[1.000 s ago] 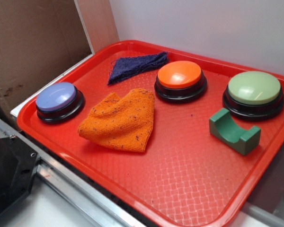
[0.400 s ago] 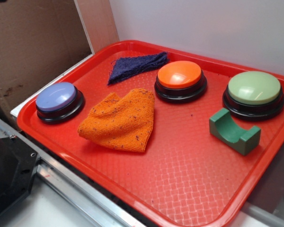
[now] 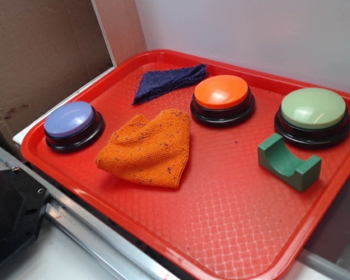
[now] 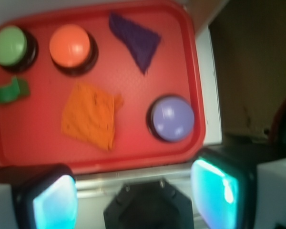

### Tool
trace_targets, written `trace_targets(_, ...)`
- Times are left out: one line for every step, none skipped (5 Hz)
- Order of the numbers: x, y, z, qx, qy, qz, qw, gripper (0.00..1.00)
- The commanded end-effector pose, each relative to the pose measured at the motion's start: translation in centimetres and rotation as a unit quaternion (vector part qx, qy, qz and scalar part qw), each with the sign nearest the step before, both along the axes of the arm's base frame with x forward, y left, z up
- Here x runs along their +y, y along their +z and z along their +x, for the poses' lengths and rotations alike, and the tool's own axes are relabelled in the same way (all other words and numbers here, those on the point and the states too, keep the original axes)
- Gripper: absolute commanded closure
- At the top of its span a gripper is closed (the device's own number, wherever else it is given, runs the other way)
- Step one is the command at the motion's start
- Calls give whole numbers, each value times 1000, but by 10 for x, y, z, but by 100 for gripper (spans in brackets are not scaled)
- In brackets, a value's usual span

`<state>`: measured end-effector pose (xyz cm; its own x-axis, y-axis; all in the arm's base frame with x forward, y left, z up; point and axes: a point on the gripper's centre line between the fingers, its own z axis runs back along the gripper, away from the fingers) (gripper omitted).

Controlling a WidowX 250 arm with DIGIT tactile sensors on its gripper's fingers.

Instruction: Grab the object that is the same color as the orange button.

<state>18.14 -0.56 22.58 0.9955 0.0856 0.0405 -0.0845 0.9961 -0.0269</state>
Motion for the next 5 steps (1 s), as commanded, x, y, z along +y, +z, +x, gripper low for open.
trace_targets(9,-41,74,-15,-26,21,999,0)
trace_targets(-4,-96,102,43,-96,0,994,0)
trace_targets(-21,-148,96,85,-138,-34,986,0)
trace_targets(-21,-148,96,85,-138,-34,986,0)
trace_targets(-21,-148,96,85,-138,-34,986,0)
